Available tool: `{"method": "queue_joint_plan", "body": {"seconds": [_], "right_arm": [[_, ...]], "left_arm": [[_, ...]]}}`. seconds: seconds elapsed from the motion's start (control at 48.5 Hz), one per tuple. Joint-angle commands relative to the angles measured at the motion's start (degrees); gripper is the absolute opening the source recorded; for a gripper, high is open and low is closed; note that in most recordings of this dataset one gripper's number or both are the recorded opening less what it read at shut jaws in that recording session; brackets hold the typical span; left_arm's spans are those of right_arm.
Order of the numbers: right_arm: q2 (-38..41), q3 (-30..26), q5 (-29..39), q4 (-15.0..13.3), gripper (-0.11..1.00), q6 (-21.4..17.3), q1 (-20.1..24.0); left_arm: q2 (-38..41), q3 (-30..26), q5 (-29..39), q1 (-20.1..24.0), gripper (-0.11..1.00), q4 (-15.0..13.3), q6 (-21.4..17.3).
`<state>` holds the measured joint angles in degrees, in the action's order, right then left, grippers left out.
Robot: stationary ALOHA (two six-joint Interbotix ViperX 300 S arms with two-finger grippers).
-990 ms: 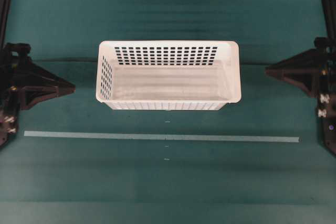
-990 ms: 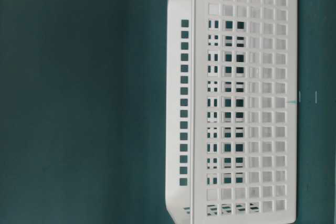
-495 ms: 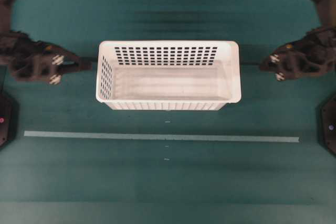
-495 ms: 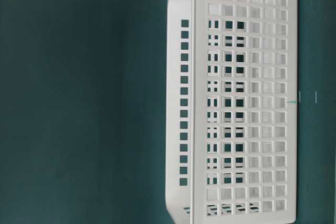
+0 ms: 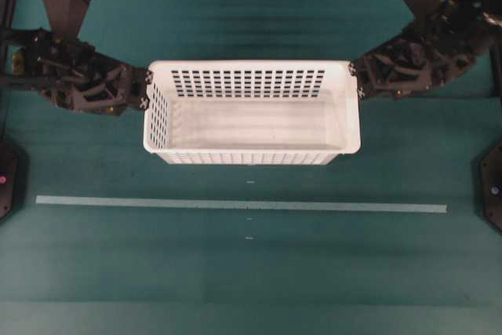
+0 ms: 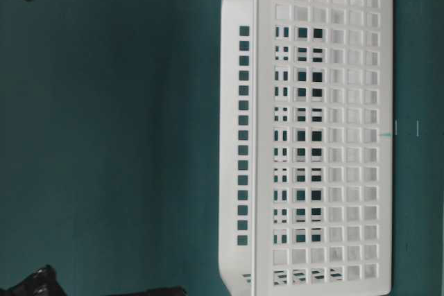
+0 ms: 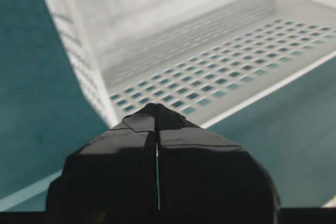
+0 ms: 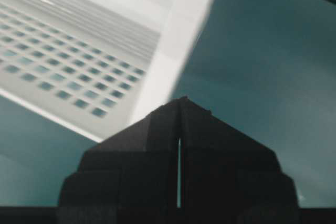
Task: Lift the white basket with both hands.
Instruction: 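Move both grippers inward toward the basket's left and right short rims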
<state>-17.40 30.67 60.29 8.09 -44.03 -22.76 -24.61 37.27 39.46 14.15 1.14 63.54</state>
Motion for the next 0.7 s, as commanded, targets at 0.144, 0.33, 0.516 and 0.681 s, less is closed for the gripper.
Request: {"method": "queue_joint_plan", "body": {"seconds": [0.144, 0.33, 0.516, 0.681], "right_arm": [[2.11, -2.9, 7.56, -0.7, 0.01, -0.18, 0.35], [1.93, -2.64, 6.94, -0.7, 0.1, 0.0, 0.18], [2.11, -2.64, 4.83, -0.7, 0.37, -0.26, -0.18], [3.34, -2.55, 2.02, -0.62, 0.83, -2.29, -0.35]], "left_arm": [[-0.26, -2.02, 1.67, 0.18, -0.06, 0.35, -0.09], [-0.44, -1.41, 1.67, 0.18, -0.06, 0.35, -0.53], [-0.44, -1.32, 1.58, 0.18, 0.0, 0.35, -0.79], [-0.44, -0.53, 1.58, 0.18, 0.25, 0.18, -0.35]]}}
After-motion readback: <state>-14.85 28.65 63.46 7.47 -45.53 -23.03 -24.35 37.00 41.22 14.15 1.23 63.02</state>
